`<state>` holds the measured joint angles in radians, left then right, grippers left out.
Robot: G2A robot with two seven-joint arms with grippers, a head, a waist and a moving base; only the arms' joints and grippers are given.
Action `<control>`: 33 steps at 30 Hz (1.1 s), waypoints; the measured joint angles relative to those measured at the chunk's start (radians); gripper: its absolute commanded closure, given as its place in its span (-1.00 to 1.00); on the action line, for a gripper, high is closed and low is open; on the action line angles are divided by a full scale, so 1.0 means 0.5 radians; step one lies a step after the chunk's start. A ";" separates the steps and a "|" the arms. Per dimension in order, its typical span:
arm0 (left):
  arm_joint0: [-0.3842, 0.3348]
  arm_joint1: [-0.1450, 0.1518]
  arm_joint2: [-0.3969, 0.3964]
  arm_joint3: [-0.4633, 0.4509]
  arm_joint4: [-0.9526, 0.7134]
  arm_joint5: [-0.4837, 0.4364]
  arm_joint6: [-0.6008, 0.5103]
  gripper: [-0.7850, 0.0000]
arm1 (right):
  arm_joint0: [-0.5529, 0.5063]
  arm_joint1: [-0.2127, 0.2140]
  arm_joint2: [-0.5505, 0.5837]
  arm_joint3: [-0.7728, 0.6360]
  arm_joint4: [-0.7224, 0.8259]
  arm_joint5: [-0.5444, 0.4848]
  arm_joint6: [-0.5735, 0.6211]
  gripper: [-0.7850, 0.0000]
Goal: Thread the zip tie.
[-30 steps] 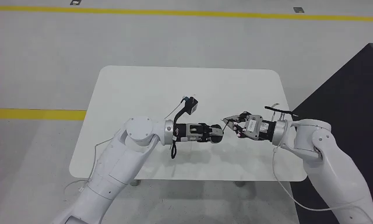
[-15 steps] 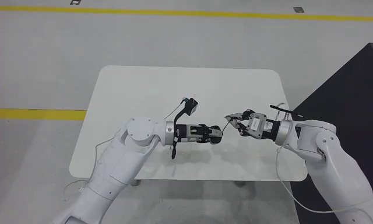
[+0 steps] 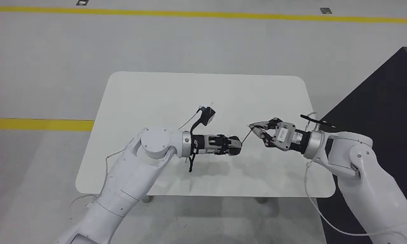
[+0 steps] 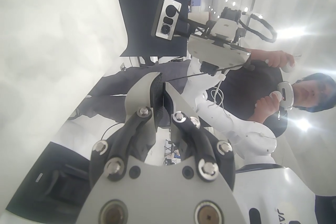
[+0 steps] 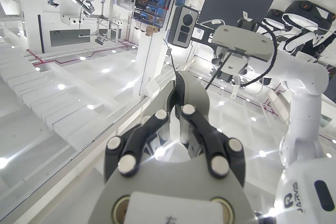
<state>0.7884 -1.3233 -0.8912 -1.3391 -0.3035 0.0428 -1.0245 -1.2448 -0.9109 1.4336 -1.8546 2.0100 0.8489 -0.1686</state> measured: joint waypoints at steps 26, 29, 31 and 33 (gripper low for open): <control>0.123 0.064 -0.511 -0.094 -0.346 -0.327 0.278 -1.00 | -0.047 -0.013 0.053 -0.001 -0.100 -0.146 0.038 1.00; 0.202 0.080 -0.634 -0.165 -0.463 -0.497 0.251 -1.00 | -0.048 -0.015 0.051 -0.004 -0.090 -0.148 0.045 1.00; 0.258 0.089 -0.704 -0.192 -0.513 -0.621 0.239 -1.00 | -0.048 -0.016 0.049 -0.003 -0.088 -0.151 0.044 1.00; 0.309 0.092 -0.749 -0.209 -0.579 -0.707 0.266 -1.00 | -0.048 -0.016 0.049 -0.002 -0.088 -0.151 0.043 1.00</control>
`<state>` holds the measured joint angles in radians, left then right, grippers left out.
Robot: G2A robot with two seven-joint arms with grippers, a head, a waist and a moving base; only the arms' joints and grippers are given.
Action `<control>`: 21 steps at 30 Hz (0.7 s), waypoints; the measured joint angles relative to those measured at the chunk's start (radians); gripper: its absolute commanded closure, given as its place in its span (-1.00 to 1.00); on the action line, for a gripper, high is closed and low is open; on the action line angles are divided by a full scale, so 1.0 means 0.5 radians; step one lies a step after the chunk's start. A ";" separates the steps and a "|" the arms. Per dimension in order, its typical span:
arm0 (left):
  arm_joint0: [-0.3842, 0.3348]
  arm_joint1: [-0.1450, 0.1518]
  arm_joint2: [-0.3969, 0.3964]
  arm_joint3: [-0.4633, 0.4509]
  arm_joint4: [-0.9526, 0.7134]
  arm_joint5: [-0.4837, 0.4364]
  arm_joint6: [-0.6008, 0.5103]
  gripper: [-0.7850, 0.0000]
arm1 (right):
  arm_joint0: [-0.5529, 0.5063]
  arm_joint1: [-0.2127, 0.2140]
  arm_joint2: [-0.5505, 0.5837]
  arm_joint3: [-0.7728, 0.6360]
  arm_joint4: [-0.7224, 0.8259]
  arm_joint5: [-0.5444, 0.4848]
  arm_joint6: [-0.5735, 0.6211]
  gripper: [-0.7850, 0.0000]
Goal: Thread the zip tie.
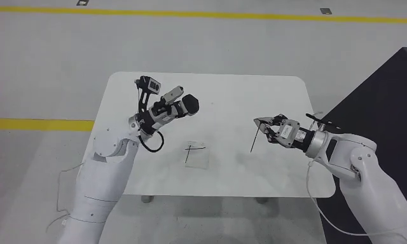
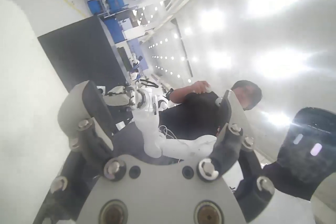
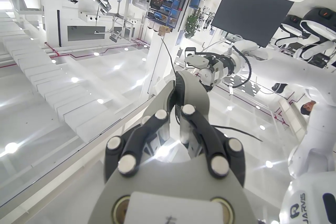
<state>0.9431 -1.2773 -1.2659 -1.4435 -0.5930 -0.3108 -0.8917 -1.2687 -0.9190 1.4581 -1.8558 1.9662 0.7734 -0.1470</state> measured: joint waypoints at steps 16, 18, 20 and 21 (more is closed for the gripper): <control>0.105 -0.008 -0.063 -0.040 -0.073 -0.213 0.241 -1.00 | -0.019 -0.004 -0.031 -0.016 0.065 0.045 0.023 1.00; 0.120 -0.010 -0.095 -0.091 -0.036 -0.282 0.362 -1.00 | 0.012 -0.006 -0.065 -0.025 0.011 0.002 -0.099 1.00; 0.141 -0.017 -0.094 -0.142 -0.004 -0.363 0.465 -1.00 | 0.074 -0.016 -0.125 -0.021 -0.067 -0.094 -0.238 1.00; 0.157 -0.020 -0.094 -0.172 0.007 -0.410 0.517 -1.00 | 0.136 -0.026 -0.191 -0.008 -0.094 -0.127 -0.319 1.00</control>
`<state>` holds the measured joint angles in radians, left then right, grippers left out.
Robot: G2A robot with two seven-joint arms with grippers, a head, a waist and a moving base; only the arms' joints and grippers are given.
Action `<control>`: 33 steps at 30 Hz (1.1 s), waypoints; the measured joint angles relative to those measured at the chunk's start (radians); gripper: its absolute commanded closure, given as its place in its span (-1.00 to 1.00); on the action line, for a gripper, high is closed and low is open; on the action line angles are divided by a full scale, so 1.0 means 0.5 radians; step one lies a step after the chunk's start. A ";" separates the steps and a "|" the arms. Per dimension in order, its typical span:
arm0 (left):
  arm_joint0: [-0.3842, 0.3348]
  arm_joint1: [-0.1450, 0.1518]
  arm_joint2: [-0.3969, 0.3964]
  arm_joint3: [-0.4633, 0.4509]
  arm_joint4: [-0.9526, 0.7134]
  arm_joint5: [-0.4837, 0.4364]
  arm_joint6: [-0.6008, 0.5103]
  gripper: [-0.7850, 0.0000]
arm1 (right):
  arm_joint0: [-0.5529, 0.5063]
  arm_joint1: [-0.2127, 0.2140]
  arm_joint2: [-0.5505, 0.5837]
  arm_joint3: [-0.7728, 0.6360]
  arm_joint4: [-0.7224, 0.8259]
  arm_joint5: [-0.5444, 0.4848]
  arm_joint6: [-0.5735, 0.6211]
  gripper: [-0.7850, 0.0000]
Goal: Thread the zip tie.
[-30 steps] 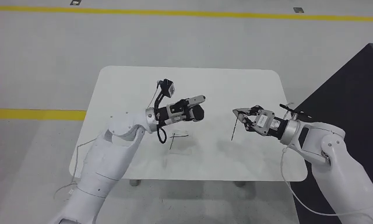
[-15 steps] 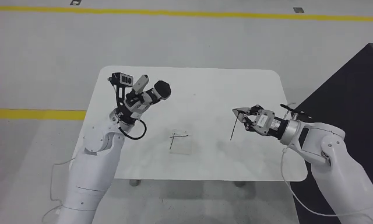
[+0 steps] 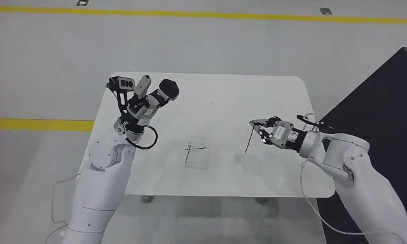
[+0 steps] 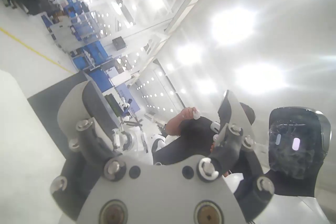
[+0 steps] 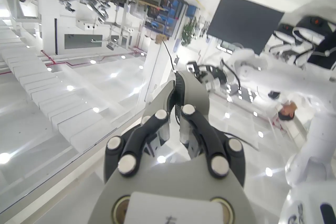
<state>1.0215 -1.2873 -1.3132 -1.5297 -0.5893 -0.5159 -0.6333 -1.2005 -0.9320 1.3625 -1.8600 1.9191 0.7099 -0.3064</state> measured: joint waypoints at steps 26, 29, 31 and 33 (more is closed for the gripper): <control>0.007 -0.001 -0.002 -0.010 0.002 -0.016 0.018 -1.00 | 0.926 -0.224 -0.989 0.499 -0.673 0.076 -0.279 1.00; 0.007 -0.001 -0.002 -0.010 0.002 -0.016 0.018 -1.00 | 1.076 -0.301 -1.225 0.495 -0.859 0.175 -0.356 1.00; 0.007 -0.001 -0.002 -0.010 0.002 -0.016 0.018 -1.00 | 1.203 -0.377 -1.391 0.567 -0.891 0.209 -0.395 1.00; 0.007 -0.001 -0.002 -0.010 0.002 -0.016 0.018 -1.00 | 1.326 -0.460 -1.539 0.652 -0.893 0.226 -0.392 1.00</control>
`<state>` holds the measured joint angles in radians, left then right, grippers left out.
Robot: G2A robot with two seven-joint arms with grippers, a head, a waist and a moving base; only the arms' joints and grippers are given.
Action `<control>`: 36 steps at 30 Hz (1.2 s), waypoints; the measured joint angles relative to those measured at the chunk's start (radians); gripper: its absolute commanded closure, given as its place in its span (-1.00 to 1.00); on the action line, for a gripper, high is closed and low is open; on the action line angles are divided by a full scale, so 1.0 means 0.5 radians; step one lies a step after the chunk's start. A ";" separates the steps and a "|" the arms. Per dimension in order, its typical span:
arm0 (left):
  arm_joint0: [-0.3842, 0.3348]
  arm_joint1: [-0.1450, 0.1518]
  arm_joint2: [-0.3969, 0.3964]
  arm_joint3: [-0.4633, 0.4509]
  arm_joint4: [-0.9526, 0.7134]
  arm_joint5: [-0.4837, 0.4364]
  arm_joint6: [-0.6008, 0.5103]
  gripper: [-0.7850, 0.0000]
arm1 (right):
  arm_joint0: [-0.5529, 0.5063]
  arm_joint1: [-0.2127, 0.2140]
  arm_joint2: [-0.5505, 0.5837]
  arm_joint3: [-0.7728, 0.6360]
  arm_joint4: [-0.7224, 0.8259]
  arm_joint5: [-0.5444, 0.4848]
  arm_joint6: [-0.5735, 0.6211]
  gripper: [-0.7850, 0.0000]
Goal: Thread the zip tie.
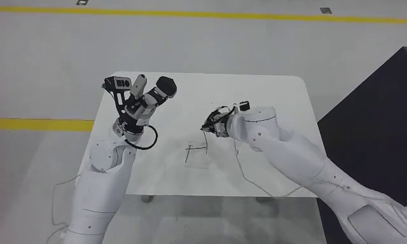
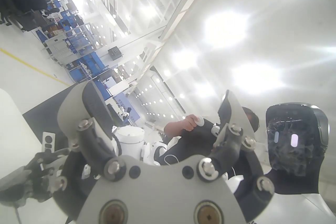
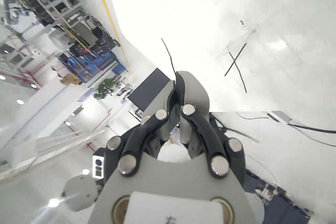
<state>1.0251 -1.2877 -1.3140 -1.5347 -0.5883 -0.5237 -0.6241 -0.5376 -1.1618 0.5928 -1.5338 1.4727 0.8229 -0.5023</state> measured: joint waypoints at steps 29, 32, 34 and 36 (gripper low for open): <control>0.000 0.000 0.000 0.000 0.000 0.000 0.000 -1.00 | 0.346 -0.669 -0.513 1.098 -0.147 0.221 0.229 0.42; 0.000 0.000 0.000 0.000 0.000 0.000 0.000 -1.00 | 0.333 -0.676 -0.494 1.061 -0.192 0.255 0.225 0.44; 0.000 0.000 0.000 0.000 0.000 0.000 0.000 -1.00 | 0.320 -0.673 -0.471 1.027 -0.221 0.285 0.213 0.44; 0.000 0.000 0.000 0.000 0.000 0.000 0.000 -1.00 | 0.303 -0.659 -0.433 0.978 -0.247 0.309 0.197 0.42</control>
<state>1.0251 -1.2877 -1.3140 -1.5347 -0.5883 -0.5237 -0.6241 -0.3862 -1.4913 0.3764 -1.0449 1.3491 0.9776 -0.4039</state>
